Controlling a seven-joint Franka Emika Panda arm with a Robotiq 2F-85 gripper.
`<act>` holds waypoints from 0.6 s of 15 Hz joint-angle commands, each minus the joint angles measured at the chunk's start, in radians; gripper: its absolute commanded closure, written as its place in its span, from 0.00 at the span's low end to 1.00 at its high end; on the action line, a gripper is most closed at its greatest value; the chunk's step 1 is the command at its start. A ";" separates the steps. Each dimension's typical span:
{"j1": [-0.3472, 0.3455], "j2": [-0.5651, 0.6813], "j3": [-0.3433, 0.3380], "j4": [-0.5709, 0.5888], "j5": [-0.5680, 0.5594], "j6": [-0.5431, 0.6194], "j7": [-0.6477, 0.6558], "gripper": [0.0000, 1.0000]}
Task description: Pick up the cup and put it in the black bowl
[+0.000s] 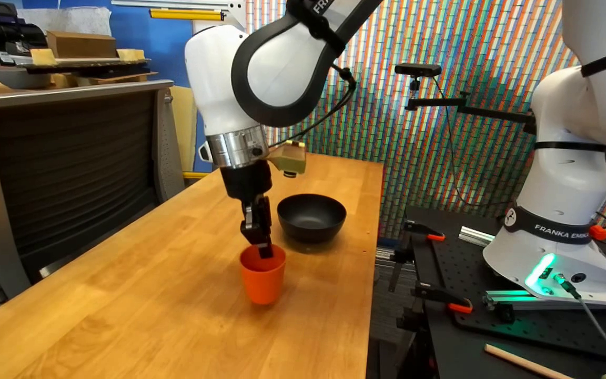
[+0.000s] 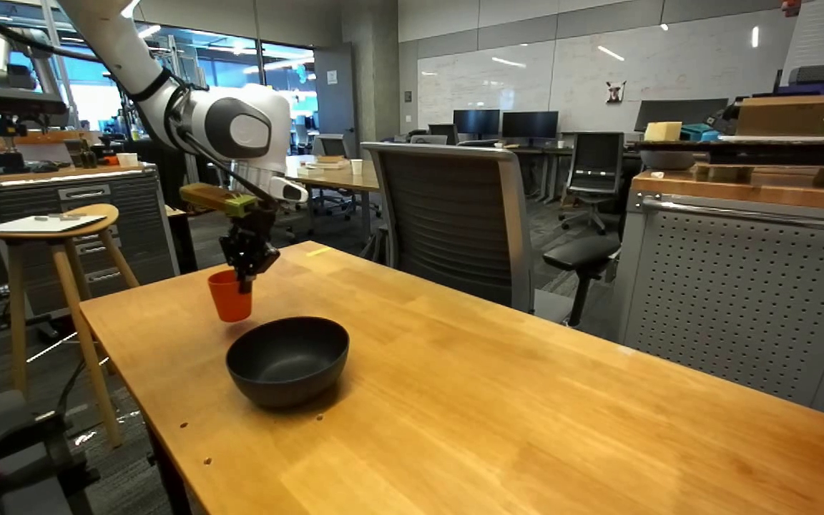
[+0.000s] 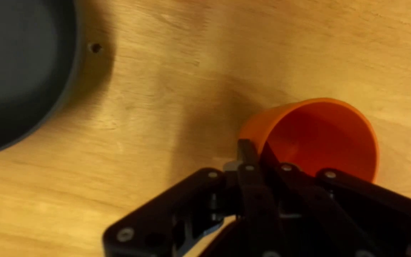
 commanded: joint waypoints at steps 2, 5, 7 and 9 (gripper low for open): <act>-0.071 -0.179 -0.090 -0.086 -0.051 0.006 0.045 0.99; -0.108 -0.260 -0.158 -0.097 -0.120 -0.030 0.117 0.99; -0.133 -0.291 -0.188 -0.117 -0.168 -0.052 0.174 0.99; -0.160 -0.297 -0.197 -0.143 -0.148 -0.101 0.181 0.99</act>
